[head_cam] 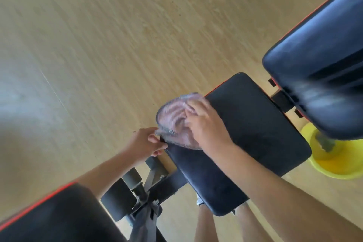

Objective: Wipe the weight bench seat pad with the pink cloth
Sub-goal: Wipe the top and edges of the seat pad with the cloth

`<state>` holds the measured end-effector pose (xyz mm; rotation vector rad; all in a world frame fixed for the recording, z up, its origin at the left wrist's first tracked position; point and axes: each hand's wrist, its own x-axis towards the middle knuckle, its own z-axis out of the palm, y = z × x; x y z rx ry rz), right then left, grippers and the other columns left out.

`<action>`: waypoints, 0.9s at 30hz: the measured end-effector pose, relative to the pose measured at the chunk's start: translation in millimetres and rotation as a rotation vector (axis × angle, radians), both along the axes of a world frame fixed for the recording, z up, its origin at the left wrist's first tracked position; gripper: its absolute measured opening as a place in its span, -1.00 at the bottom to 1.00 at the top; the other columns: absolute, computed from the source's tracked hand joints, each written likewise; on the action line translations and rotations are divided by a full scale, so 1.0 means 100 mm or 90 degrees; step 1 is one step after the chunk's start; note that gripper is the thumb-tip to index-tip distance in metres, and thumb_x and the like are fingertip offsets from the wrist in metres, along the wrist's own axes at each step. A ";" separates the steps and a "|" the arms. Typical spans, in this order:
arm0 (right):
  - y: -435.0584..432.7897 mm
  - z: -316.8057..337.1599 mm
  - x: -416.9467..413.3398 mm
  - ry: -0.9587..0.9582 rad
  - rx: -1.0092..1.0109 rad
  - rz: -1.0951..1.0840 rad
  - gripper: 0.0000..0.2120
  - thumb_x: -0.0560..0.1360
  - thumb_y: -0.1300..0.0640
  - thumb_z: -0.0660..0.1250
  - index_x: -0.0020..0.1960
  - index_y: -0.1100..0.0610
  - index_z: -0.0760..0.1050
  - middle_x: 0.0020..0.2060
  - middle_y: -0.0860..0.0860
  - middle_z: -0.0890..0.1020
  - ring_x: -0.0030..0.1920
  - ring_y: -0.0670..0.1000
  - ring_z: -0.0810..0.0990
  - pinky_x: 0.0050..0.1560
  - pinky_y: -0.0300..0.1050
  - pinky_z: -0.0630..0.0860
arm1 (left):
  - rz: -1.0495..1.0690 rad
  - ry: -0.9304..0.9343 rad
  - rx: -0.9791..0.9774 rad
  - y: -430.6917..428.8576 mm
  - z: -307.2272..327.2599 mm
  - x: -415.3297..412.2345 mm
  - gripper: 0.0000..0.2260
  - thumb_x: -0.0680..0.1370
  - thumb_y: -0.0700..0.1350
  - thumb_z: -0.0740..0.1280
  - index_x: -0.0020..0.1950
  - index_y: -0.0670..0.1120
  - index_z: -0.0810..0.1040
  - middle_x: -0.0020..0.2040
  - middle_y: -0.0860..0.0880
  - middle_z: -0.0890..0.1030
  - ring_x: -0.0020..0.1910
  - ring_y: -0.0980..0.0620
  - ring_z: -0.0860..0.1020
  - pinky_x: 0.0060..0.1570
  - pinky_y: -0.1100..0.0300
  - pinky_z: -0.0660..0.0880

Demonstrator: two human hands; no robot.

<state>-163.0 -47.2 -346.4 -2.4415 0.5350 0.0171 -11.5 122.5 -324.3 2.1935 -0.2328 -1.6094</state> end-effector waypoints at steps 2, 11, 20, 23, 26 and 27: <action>-0.34 0.04 0.46 0.115 0.058 0.088 -0.79 0.50 0.22 0.43 -0.30 0.27 0.59 -0.19 0.14 0.59 -0.06 0.18 0.54 -0.08 0.04 0.57 | 0.003 -0.015 -0.005 0.01 -0.01 -0.01 -0.64 0.51 -0.35 0.48 0.24 -0.04 0.63 -0.15 -0.37 0.72 -0.30 -0.07 0.65 -0.01 -0.13 0.67; -1.20 0.32 0.59 0.404 0.124 0.214 -0.67 0.46 0.13 0.25 -0.46 0.15 0.31 -0.55 -0.09 0.52 -0.45 -0.07 0.38 -0.40 -0.13 0.32 | -0.038 -0.030 0.000 0.06 -0.07 0.01 -0.58 0.47 -0.19 0.52 0.29 0.10 0.64 -0.25 -0.16 0.76 -0.23 -0.15 0.72 0.05 -0.08 0.69; -1.00 0.16 0.60 0.387 0.170 0.211 -0.63 0.37 -0.02 0.46 -0.42 0.14 0.38 -0.49 0.00 0.30 -0.42 0.06 0.25 -0.37 -0.12 0.21 | -0.084 -0.054 0.039 0.09 -0.08 0.04 -0.93 0.49 -0.11 0.53 -0.07 -0.06 0.79 -0.26 -0.18 0.75 -0.38 0.07 0.63 -0.16 0.15 0.63; -1.67 0.21 0.23 0.325 0.081 0.063 -0.50 0.33 -0.03 0.48 -0.44 0.17 0.20 -0.37 0.06 0.36 -0.30 0.07 0.33 -0.30 -0.11 0.25 | -0.096 -0.062 0.020 0.10 -0.07 0.04 -0.91 0.50 -0.05 0.52 -0.04 0.02 0.80 -0.29 -0.07 0.76 -0.36 0.10 0.67 -0.13 0.20 0.67; -1.75 0.26 -0.03 0.270 0.038 -0.042 -0.62 0.39 0.09 0.49 -0.46 0.14 0.36 -0.17 0.19 0.63 -0.05 0.24 0.59 -0.06 0.02 0.56 | -0.089 -0.063 0.012 0.11 -0.09 0.04 -0.90 0.51 -0.08 0.53 0.00 -0.01 0.80 -0.31 -0.02 0.77 -0.35 0.14 0.70 -0.22 0.27 0.64; -1.75 0.24 -0.11 0.273 0.032 -0.101 -0.66 0.40 0.09 0.48 -0.43 0.18 0.43 -0.23 0.22 0.61 -0.12 0.27 0.58 -0.14 0.04 0.57 | -0.093 -0.064 0.011 0.10 -0.09 0.03 -0.91 0.51 -0.10 0.52 -0.01 -0.03 0.80 -0.33 -0.02 0.76 -0.40 0.18 0.67 -0.28 0.34 0.59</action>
